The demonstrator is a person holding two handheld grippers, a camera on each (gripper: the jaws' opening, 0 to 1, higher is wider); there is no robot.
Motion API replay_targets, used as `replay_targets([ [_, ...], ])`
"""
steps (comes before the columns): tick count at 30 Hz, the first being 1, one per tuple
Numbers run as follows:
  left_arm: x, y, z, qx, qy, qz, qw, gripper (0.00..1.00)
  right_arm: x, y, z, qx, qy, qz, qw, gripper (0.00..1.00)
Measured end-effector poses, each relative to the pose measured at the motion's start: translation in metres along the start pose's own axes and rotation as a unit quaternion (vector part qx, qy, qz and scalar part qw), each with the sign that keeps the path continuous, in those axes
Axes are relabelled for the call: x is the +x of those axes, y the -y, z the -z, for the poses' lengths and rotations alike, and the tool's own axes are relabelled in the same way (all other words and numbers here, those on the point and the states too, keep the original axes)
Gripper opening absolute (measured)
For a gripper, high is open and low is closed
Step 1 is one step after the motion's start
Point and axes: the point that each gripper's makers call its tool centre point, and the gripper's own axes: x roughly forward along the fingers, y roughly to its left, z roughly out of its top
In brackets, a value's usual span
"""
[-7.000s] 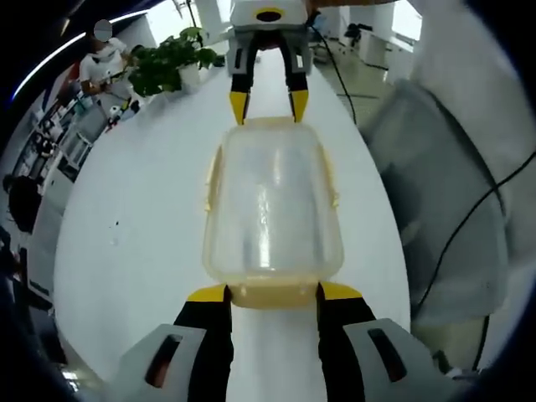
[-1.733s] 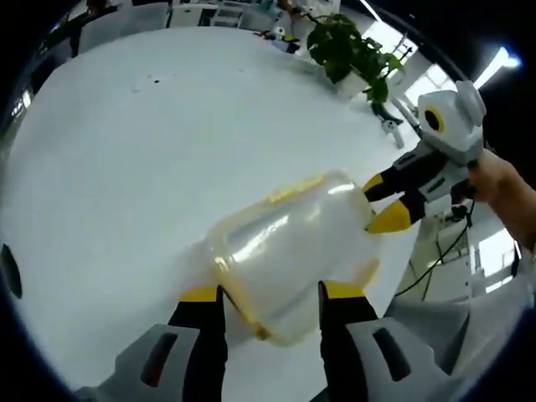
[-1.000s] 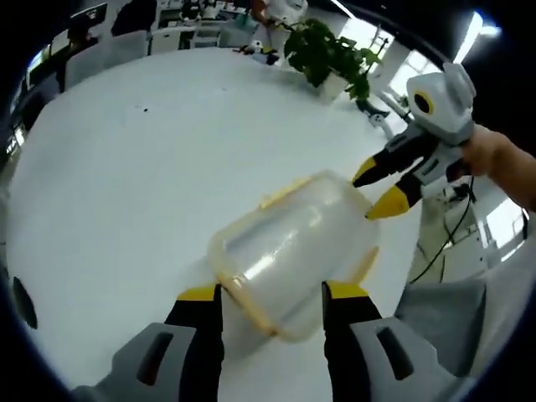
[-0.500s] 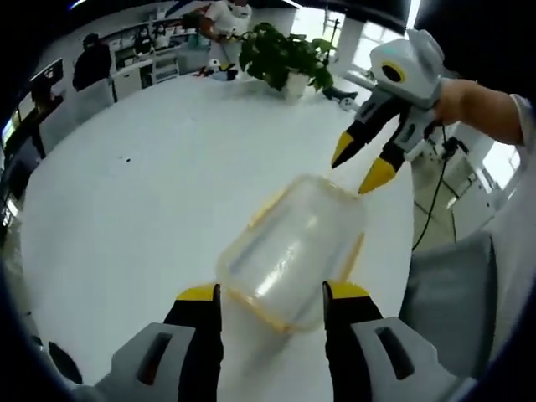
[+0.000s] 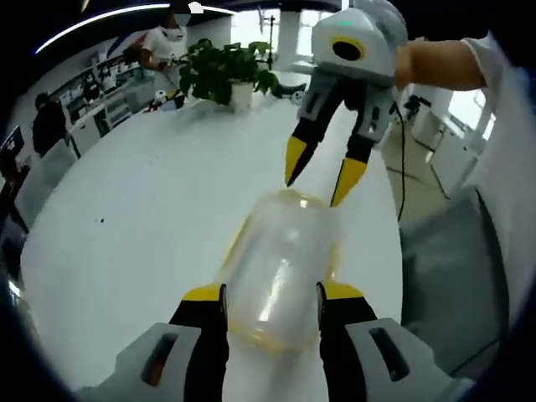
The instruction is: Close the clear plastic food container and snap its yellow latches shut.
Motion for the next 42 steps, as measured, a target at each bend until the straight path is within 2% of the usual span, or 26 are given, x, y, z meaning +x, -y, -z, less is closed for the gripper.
replay_targets([
  [4,0.005,0.007,-0.010,0.016,0.012,0.017,0.9997,0.35,0.007,-0.002,-0.009,0.000,0.010,-0.010,0.9999,0.25],
  [5,0.008,0.012,-0.014,0.024,0.020,0.034,0.9989,0.34,0.011,-0.004,-0.011,-0.003,0.014,-0.016,0.9998,0.26],
  [8,0.013,0.011,-0.014,0.038,0.012,0.027,0.9988,0.32,0.019,-0.005,-0.013,-0.022,0.009,-0.019,0.9995,0.24],
  [10,0.017,0.013,-0.016,0.045,0.016,0.035,0.9982,0.32,0.023,-0.005,-0.014,-0.032,0.005,-0.021,0.9993,0.24],
  [13,0.023,0.011,-0.011,0.059,0.003,0.032,0.9977,0.31,0.027,-0.004,-0.016,-0.044,0.002,-0.022,0.9988,0.25],
  [16,0.027,0.013,-0.009,0.078,0.004,0.032,0.9964,0.31,0.033,-0.002,-0.015,-0.072,-0.010,-0.022,0.9971,0.27],
  [18,0.030,0.014,-0.006,0.084,0.001,0.031,0.9959,0.33,0.035,0.000,-0.016,-0.073,-0.011,-0.023,0.9970,0.27],
  [21,0.033,0.023,-0.003,0.089,-0.002,0.046,0.9949,0.37,0.038,0.002,-0.019,-0.075,-0.011,-0.023,0.9968,0.27],
  [24,0.035,0.035,-0.001,0.100,-0.001,0.064,0.9929,0.47,0.042,0.003,-0.018,-0.075,-0.017,-0.026,0.9967,0.27],
  [26,0.036,0.035,0.002,0.116,-0.006,0.054,0.9918,0.51,0.044,0.003,-0.018,-0.077,-0.023,-0.030,0.9963,0.25],
  [29,0.037,0.032,0.004,0.127,-0.013,0.045,0.9908,0.52,0.049,0.004,-0.018,-0.083,-0.027,-0.035,0.9956,0.32],
  [33,0.039,0.029,0.006,0.130,-0.015,0.041,0.9905,0.51,0.054,0.008,-0.013,-0.091,-0.048,-0.037,0.9940,0.47],
  [36,0.039,0.031,0.005,0.132,-0.013,0.042,0.9903,0.51,0.054,0.013,-0.013,-0.098,-0.051,-0.040,0.9931,0.50],
  [41,0.042,0.030,0.006,0.138,-0.015,0.035,0.9896,0.52,0.059,0.012,-0.009,-0.083,-0.067,-0.080,0.9911,0.62],
  [42,0.042,0.030,0.006,0.142,-0.018,0.033,0.9891,0.52,0.059,0.015,-0.006,-0.096,-0.076,-0.083,0.9890,0.61],
])
